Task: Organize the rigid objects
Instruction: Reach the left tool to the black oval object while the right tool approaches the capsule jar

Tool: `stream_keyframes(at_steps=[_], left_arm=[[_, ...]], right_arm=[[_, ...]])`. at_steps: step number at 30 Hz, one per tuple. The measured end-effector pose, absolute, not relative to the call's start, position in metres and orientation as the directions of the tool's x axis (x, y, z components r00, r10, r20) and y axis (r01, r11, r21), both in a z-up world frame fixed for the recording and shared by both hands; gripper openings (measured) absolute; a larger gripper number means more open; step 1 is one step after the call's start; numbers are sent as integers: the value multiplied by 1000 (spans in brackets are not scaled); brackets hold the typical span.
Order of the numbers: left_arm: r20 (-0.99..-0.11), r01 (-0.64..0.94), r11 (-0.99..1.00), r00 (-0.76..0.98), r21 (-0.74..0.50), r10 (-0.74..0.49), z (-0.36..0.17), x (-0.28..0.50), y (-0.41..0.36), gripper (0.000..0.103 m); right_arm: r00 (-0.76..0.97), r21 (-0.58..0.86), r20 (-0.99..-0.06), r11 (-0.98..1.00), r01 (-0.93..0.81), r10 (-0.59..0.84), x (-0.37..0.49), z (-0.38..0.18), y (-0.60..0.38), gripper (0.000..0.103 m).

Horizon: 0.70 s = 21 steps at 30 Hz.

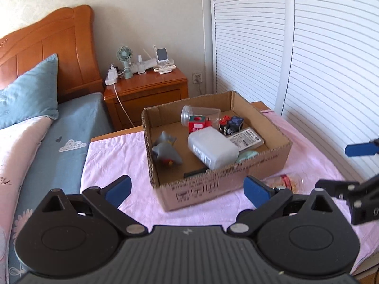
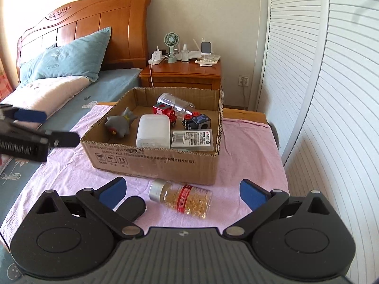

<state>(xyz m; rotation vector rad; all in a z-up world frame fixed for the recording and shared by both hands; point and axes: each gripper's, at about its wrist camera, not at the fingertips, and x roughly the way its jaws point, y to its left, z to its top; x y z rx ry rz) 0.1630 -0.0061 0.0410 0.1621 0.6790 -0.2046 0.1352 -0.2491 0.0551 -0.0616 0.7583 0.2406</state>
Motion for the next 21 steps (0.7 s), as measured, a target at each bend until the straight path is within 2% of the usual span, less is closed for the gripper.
stream_keyframes(at_steps=[6,10,14,21], left_arm=[[-632,235,967,765,96,-123,18,144,-9,101],[-644,237,971,749,43,-154,0,137,-7,101],[-647,240,970,747,47,-154,-22,130,-12,101],[-714,312,949,673,40,-191,-57,132,-32,102]], right_arm=[[685,9,-710,975,-224,164,134,38,-249,103],[664,17,-733,980,-199,147,137,23,-252,103],[663,24,-737,985,-172,133,144,9,-252,103],[666,32,-738,991,-127,109,161,-3,-247,103]])
